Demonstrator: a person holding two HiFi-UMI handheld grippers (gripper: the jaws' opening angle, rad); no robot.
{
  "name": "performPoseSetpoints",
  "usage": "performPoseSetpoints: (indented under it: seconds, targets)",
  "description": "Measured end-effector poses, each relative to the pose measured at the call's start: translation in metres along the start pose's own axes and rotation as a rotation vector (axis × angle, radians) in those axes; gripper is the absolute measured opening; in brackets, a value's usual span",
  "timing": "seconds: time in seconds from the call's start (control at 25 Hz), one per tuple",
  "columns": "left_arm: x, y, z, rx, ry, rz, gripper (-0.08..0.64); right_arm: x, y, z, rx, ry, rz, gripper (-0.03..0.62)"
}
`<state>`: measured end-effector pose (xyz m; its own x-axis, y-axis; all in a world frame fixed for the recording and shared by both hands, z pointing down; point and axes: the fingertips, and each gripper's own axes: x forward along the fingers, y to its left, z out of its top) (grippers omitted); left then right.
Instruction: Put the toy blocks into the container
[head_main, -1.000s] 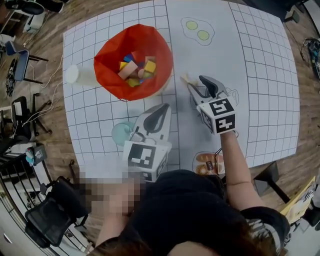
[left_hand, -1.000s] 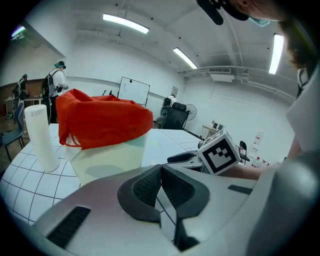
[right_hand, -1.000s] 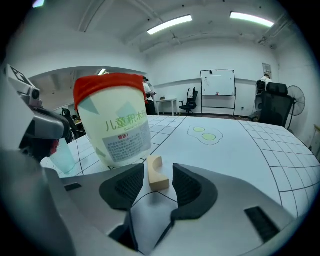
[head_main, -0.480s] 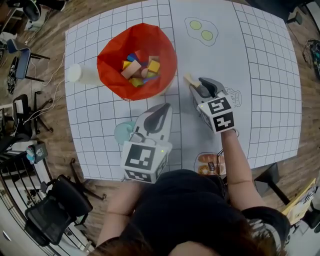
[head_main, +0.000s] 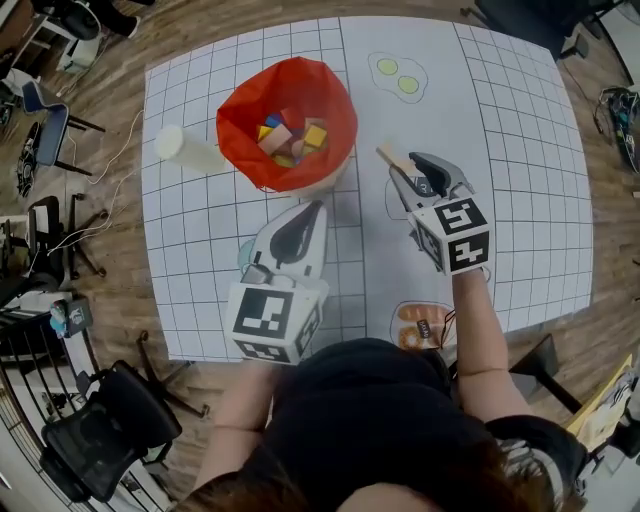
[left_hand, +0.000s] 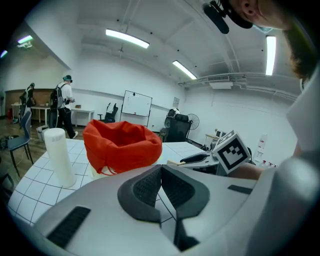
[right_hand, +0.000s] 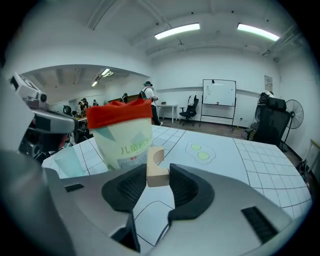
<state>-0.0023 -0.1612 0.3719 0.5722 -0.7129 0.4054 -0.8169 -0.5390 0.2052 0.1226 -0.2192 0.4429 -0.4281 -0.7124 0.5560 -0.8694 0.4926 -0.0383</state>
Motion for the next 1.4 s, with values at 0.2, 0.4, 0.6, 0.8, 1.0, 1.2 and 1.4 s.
performPoseSetpoints:
  seconds: [0.2,0.4,0.6,0.8,1.0,1.2,1.4]
  targets:
    - [-0.024,0.015,0.018,0.01,-0.058,0.032,0.027,-0.029,0.011,0.04,-0.028,-0.077,-0.016,0.158]
    - [-0.052,0.041,0.03,0.005,-0.115,0.084,0.027,-0.047,0.027,0.077,-0.065,-0.159,-0.027,0.158]
    - [-0.079,0.07,0.033,-0.018,-0.149,0.143,0.028,-0.046,0.055,0.114,-0.109,-0.228,-0.001,0.158]
    - [-0.105,0.1,0.025,-0.046,-0.156,0.197,0.027,-0.027,0.093,0.14,-0.17,-0.245,0.047,0.158]
    - [-0.127,0.131,0.016,-0.082,-0.166,0.246,0.028,-0.009,0.118,0.158,-0.194,-0.274,0.056,0.16]
    - [-0.142,0.148,0.011,-0.116,-0.179,0.27,0.028,-0.002,0.123,0.161,-0.205,-0.291,-0.016,0.172]
    - [-0.147,0.149,0.01,-0.121,-0.184,0.267,0.027,-0.01,0.118,0.151,-0.143,-0.28,-0.019,0.152]
